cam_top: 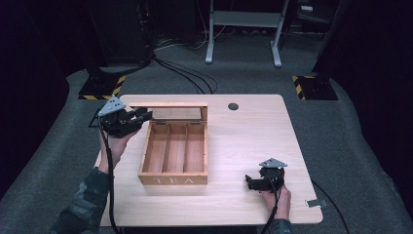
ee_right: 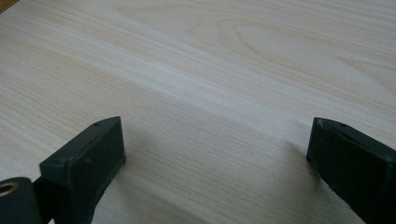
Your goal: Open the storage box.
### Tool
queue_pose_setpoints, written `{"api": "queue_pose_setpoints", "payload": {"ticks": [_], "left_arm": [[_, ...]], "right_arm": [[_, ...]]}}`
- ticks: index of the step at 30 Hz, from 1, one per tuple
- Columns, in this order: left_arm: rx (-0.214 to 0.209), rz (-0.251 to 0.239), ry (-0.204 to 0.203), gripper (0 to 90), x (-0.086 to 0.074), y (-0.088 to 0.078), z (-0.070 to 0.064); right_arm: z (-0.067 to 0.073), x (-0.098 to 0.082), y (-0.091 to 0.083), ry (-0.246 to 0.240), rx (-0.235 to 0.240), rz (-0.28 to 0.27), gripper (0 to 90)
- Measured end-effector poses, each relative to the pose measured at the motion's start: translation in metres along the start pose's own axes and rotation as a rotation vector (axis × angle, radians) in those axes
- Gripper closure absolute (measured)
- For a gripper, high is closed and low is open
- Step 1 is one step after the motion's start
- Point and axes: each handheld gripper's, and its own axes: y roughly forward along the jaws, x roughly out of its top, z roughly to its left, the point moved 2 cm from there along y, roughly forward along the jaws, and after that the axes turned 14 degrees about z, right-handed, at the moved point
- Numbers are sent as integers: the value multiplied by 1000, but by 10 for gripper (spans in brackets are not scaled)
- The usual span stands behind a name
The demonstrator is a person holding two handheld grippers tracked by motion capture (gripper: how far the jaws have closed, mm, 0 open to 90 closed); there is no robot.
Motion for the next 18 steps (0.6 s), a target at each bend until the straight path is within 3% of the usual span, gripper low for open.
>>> {"api": "queue_pose_setpoints", "payload": {"ticks": [18], "left_arm": [[3,2,-2,696,0,0,0]], "right_arm": [[0,0,0,0,0,0,37]]}}
